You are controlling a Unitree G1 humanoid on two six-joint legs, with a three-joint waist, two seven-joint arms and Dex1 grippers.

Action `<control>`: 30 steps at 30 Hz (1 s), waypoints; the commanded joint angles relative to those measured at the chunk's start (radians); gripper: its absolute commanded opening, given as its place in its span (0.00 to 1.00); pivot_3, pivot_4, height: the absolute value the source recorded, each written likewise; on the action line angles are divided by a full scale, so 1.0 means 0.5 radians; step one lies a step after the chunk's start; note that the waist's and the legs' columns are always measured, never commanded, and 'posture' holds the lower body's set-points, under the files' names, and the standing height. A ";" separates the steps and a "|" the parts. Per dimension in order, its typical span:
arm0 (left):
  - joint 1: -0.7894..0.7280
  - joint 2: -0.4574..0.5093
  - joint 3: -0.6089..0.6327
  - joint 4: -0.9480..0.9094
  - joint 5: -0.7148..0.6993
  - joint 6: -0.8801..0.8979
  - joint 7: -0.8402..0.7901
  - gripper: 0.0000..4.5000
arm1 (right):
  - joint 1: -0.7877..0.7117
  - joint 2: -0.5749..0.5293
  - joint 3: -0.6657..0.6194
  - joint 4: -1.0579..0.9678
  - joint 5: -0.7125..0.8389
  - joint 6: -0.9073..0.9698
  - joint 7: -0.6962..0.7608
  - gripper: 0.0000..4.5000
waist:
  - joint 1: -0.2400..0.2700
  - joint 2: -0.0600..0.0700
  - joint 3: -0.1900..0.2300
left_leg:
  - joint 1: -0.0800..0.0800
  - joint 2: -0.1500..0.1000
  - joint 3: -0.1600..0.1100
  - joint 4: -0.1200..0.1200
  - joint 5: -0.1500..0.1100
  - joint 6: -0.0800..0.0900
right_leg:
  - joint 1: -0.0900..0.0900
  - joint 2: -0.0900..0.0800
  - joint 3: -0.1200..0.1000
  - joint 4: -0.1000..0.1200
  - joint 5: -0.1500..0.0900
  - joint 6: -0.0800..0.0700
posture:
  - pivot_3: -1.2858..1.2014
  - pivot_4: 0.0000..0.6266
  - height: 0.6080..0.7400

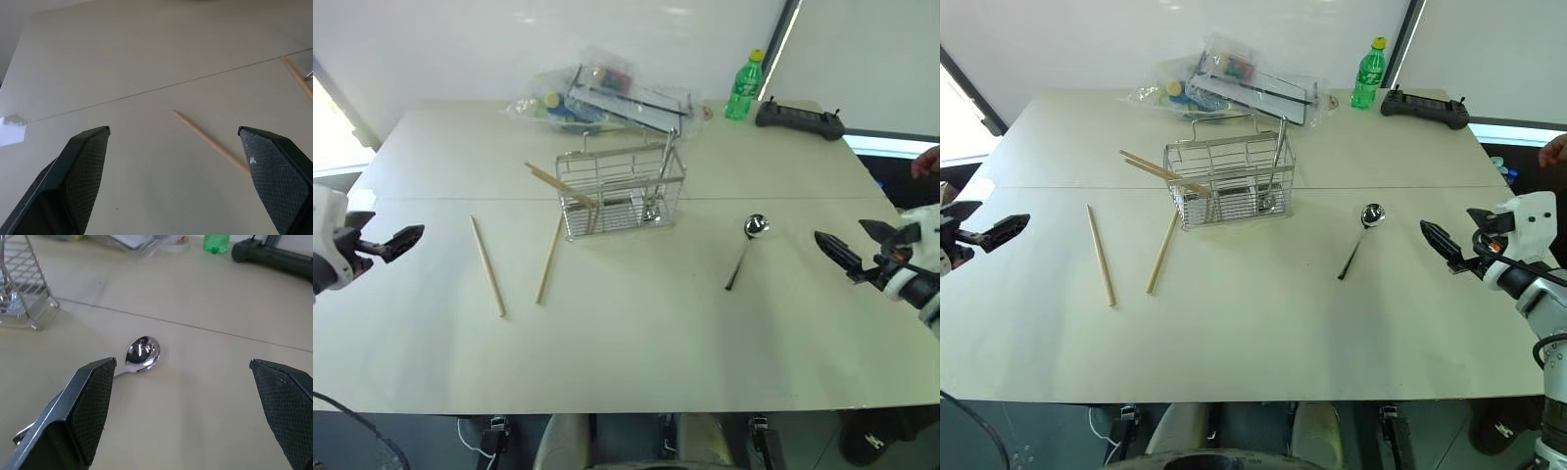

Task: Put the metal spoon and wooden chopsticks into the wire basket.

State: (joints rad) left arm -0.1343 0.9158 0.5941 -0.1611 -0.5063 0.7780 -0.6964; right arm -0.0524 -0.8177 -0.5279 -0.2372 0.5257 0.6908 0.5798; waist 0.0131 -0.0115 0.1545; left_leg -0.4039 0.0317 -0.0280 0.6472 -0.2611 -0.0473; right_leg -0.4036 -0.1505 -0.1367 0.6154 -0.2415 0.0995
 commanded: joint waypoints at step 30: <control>-0.384 0.231 -0.341 -0.841 -1.262 0.420 -0.195 0.98 | -1.454 1.185 -0.147 0.183 -0.242 1.847 -1.877 1.00 | -0.022 0.004 0.001 | -0.003 -0.001 -0.002 -0.001 0.001 0.001 | -0.006 0.003 0.000 0.004 0.010 -0.011 | 0.52 0.24 0.51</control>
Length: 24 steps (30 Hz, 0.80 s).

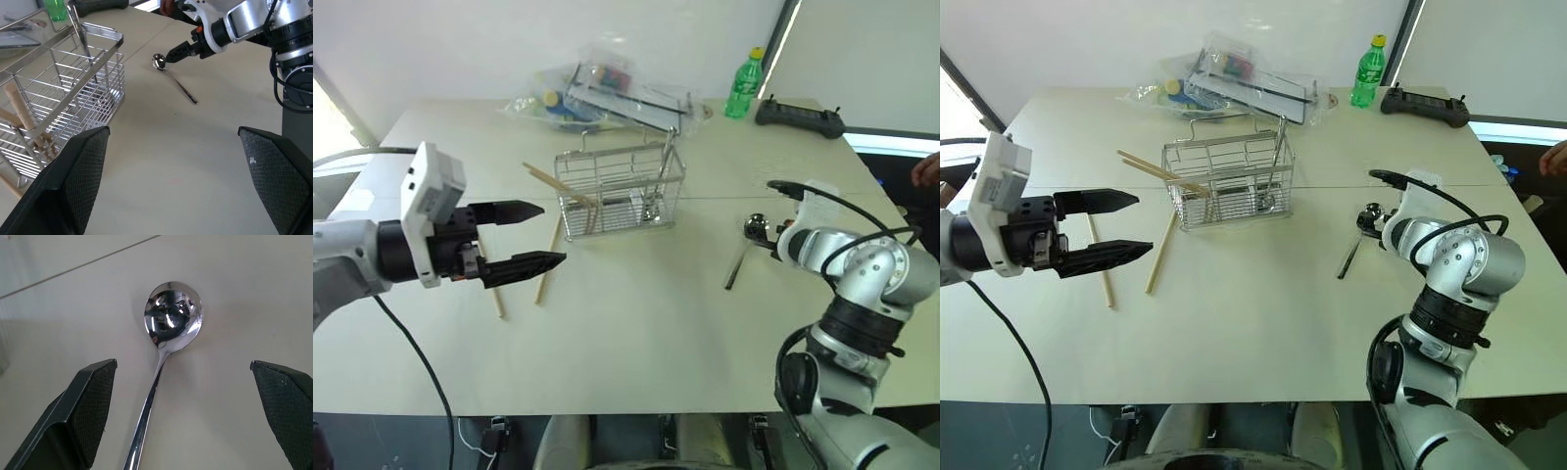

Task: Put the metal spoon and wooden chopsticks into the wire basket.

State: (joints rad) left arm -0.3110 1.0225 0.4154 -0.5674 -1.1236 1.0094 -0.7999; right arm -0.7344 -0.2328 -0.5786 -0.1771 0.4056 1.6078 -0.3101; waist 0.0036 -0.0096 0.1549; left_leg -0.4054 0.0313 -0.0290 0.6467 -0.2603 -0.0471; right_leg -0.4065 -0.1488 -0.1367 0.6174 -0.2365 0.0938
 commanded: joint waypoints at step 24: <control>-0.027 -0.021 -0.045 -0.129 -0.130 -0.064 0.113 0.98 | -0.829 -0.184 0.313 1.390 -0.157 0.013 -0.083 1.00 | -0.044 0.001 0.001 | -0.003 0.000 0.000 -0.002 0.000 0.001 | -0.005 0.000 0.002 0.004 -0.001 0.001 | 0.52 0.24 0.51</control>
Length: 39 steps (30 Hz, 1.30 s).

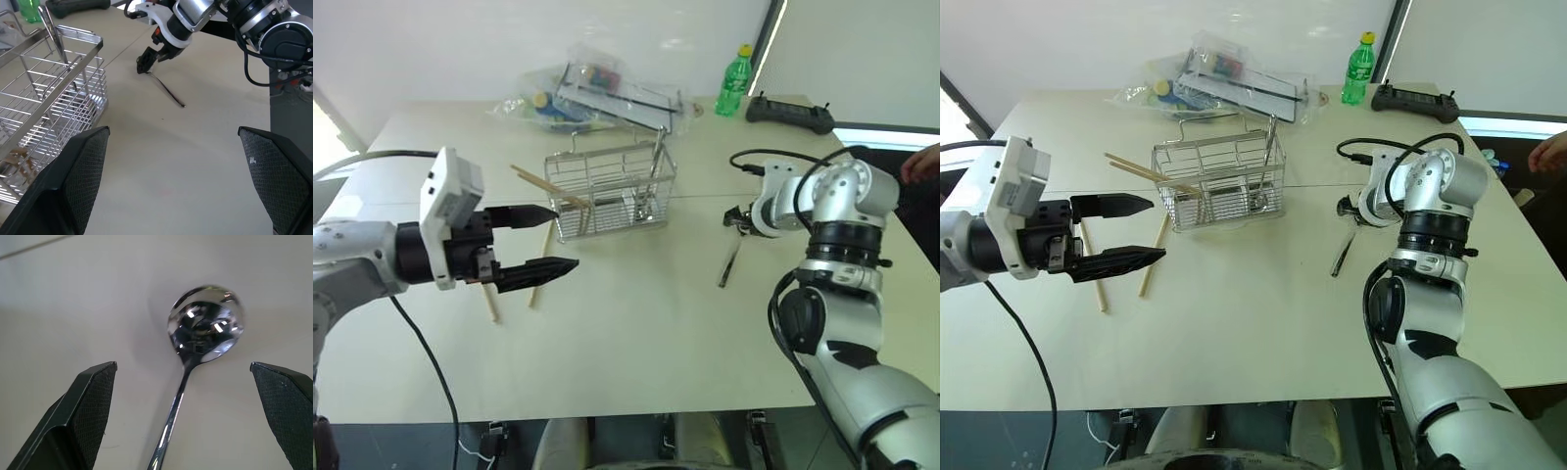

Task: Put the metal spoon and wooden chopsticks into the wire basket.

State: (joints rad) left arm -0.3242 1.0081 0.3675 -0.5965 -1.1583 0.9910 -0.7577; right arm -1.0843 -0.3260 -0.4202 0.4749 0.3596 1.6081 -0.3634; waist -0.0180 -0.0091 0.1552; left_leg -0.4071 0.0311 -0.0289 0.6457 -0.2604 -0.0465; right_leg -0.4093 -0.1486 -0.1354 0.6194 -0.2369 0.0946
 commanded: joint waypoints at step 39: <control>-0.156 0.081 -0.072 0.018 -0.077 -0.066 0.035 1.00 | 0.113 -0.077 0.281 -0.294 -0.457 -0.551 0.614 0.01 | -0.034 -0.004 -0.002 | 0.000 0.000 -0.002 0.002 0.000 0.000 | 0.000 0.000 0.001 0.003 -0.001 0.001 | 0.52 0.24 0.51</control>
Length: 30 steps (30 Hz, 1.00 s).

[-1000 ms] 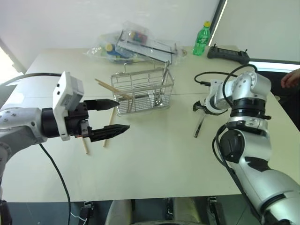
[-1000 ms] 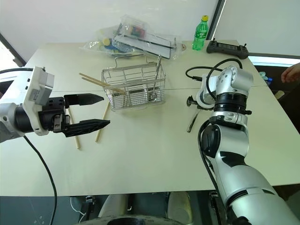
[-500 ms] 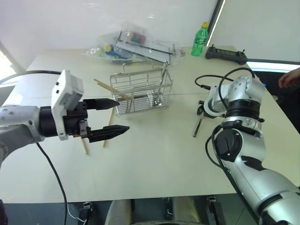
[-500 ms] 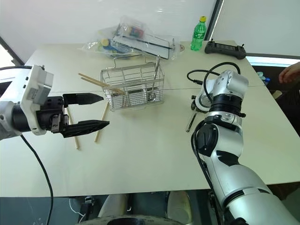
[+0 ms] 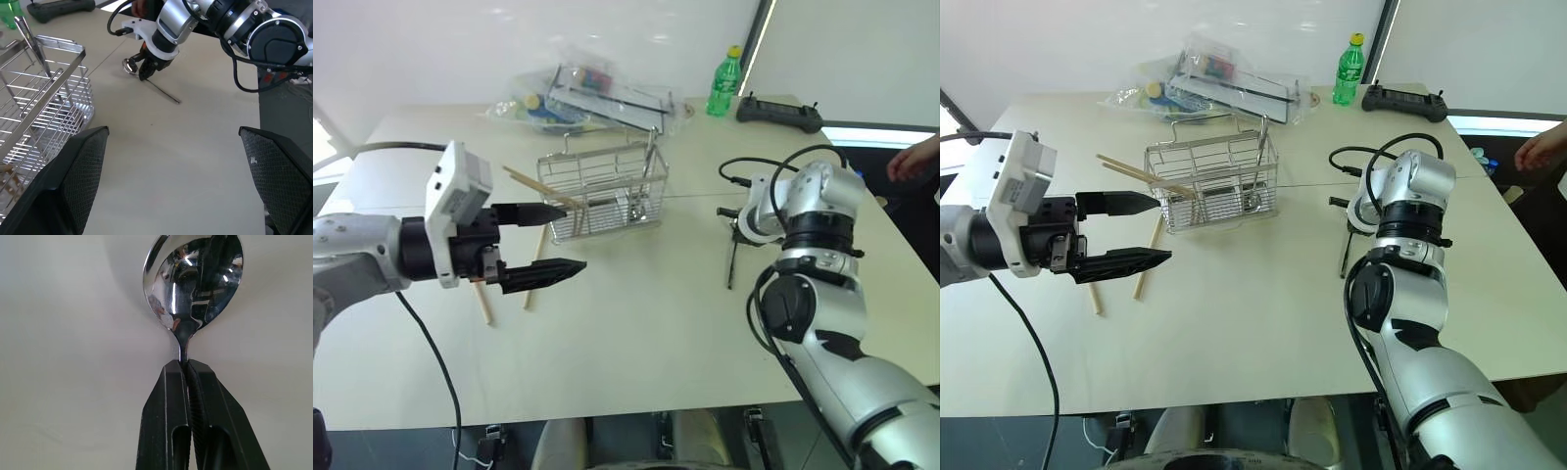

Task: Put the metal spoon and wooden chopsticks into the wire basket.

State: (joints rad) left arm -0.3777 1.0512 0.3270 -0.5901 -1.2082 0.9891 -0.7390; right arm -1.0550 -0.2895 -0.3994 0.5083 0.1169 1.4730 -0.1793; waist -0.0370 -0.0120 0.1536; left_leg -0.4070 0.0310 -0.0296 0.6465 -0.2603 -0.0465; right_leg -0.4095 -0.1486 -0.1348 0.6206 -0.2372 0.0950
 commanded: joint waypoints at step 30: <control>-0.305 -0.196 -0.094 0.228 0.262 -0.121 0.081 1.00 | 0.247 0.441 0.655 -1.122 0.543 -1.794 0.851 0.01 | 0.003 0.000 0.002 | 0.005 0.000 0.002 -0.002 -0.001 0.001 | -0.003 -0.001 0.004 0.019 -0.005 0.006 | 0.52 0.24 0.51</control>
State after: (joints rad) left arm -0.5126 0.9519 0.2494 -0.4537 -1.0614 0.9308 -0.7055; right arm -0.9144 -0.0686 -0.0763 -0.0374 0.3989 0.6250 0.2399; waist -0.0353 -0.0120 0.1545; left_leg -0.4045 0.0308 -0.0284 0.6457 -0.2608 -0.0458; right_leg -0.4107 -0.1490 -0.1326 0.6303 -0.2395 0.0978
